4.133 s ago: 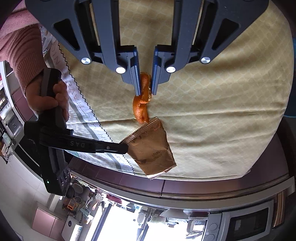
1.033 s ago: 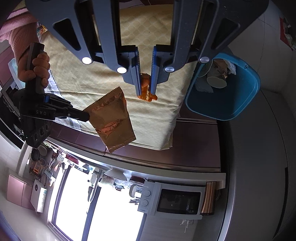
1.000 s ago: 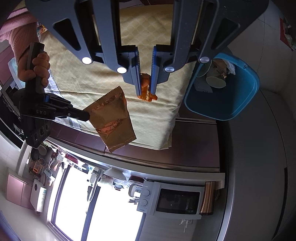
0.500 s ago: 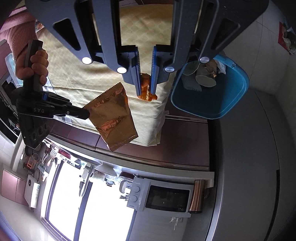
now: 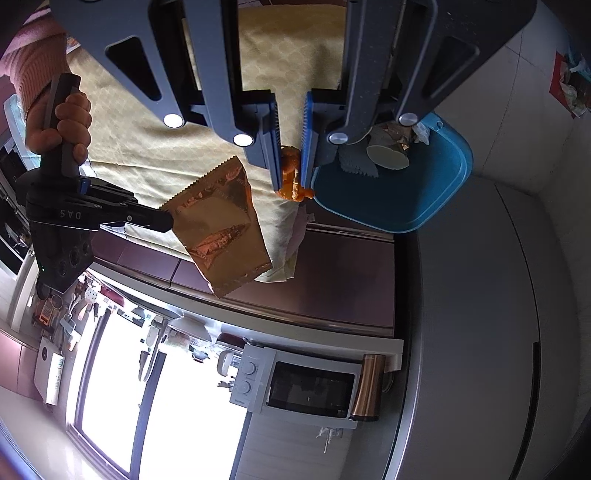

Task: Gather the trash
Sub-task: 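Lift the orange peel and copper wrapper and turn toward the teal bin, then hold the orange peel and copper wrapper above the bin opening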

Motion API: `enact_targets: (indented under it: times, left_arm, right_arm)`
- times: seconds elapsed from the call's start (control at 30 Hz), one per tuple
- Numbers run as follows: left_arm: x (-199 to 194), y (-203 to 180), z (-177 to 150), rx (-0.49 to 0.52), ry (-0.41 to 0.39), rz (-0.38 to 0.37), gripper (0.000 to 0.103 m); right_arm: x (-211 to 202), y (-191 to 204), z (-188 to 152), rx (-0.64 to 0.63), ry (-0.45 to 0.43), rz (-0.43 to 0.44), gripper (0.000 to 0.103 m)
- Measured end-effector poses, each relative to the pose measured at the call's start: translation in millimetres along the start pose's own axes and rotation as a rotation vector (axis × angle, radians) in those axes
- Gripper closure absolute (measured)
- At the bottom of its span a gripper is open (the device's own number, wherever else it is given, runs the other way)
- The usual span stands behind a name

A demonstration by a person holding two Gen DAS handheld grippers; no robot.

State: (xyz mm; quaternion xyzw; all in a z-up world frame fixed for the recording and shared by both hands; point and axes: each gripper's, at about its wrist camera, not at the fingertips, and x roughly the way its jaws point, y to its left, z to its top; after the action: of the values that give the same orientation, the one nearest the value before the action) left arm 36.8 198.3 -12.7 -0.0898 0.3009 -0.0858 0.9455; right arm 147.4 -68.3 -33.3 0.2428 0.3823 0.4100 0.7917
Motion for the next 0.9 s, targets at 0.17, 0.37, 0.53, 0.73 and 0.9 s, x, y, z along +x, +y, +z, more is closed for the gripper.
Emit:
enact_targets:
  times: [0.17,0.37,0.53,0.73,0.9]
  left_arm:
    - [0.7,6.3,1.2,-0.008,0.001,0.015,0.093]
    - [1.6,13.9,2.2,-0.022,0.002,0.03,0.093]
    - [1.5,17.6,2.8,-0.033,0.002,0.039,0.093]
    - [3.4,22.0,2.5,-0.038,0.005,0.046,0.093]
    - [4.6,26.0,1.9,-0.048,0.008,0.055,0.093]
  right_arm:
    - [13.2,4.1,1.8,-0.009,0.02,0.01,0.102]
    - [26.0,8.9,3.3,-0.013,0.042,0.019,0.102]
    - [33.1,9.2,3.5,-0.004,0.056,0.024,0.102]
    - [42.9,9.3,4.5,0.001,0.069,0.02,0.102]
    - [49.4,8.6,4.9,0.008,0.077,0.016,0.102]
